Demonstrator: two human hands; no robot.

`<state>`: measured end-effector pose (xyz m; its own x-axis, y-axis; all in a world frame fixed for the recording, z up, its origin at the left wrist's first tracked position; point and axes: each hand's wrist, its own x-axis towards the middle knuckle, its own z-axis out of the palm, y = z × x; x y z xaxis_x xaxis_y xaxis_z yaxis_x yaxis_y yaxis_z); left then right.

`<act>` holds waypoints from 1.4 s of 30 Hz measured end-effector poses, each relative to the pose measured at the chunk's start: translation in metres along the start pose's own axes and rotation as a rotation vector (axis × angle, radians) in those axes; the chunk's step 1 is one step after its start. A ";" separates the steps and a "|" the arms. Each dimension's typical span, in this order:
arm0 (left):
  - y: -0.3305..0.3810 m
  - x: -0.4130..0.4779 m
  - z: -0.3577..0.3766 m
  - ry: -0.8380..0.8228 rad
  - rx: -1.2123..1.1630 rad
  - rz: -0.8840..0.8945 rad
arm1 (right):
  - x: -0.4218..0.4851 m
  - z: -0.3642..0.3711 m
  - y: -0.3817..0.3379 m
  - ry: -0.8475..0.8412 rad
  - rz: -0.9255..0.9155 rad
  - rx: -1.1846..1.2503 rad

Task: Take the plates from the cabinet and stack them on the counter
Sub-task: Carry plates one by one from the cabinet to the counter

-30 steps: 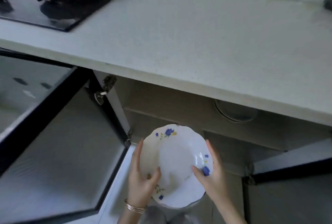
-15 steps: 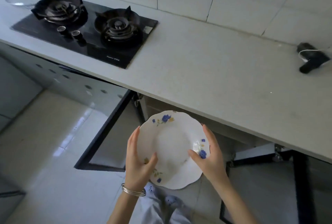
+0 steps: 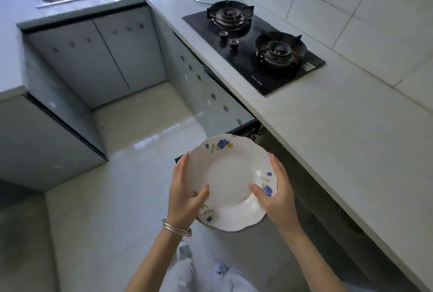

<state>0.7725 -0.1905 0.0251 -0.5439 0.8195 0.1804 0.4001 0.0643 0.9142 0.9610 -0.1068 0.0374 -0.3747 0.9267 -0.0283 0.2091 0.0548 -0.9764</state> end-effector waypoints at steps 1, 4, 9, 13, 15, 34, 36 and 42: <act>-0.004 -0.002 -0.011 0.041 0.009 -0.015 | 0.004 0.010 -0.003 -0.045 -0.010 -0.013; -0.021 -0.009 -0.047 0.151 0.022 -0.064 | 0.016 0.049 -0.011 -0.157 -0.030 -0.043; -0.048 -0.011 -0.109 0.299 0.038 -0.126 | 0.033 0.126 -0.022 -0.284 -0.082 -0.079; -0.071 0.001 -0.173 0.376 0.041 -0.163 | 0.048 0.199 -0.039 -0.366 -0.128 -0.098; -0.080 0.013 -0.208 0.400 0.051 -0.162 | 0.058 0.237 -0.050 -0.399 -0.154 -0.098; -0.171 0.109 -0.415 0.220 -0.007 -0.178 | 0.153 0.441 -0.114 -0.784 -0.325 -0.176; -0.182 0.125 -0.420 0.213 -0.001 -0.189 | 0.173 0.452 -0.112 -0.823 -0.315 -0.171; -0.208 0.205 -0.430 0.266 0.021 -0.201 | 0.254 0.496 -0.114 -0.834 -0.314 -0.150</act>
<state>0.2606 -0.2809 0.0285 -0.7860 0.6118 0.0885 0.2789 0.2232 0.9340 0.3938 -0.0616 0.0349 -0.9554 0.2936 0.0317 0.0804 0.3619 -0.9287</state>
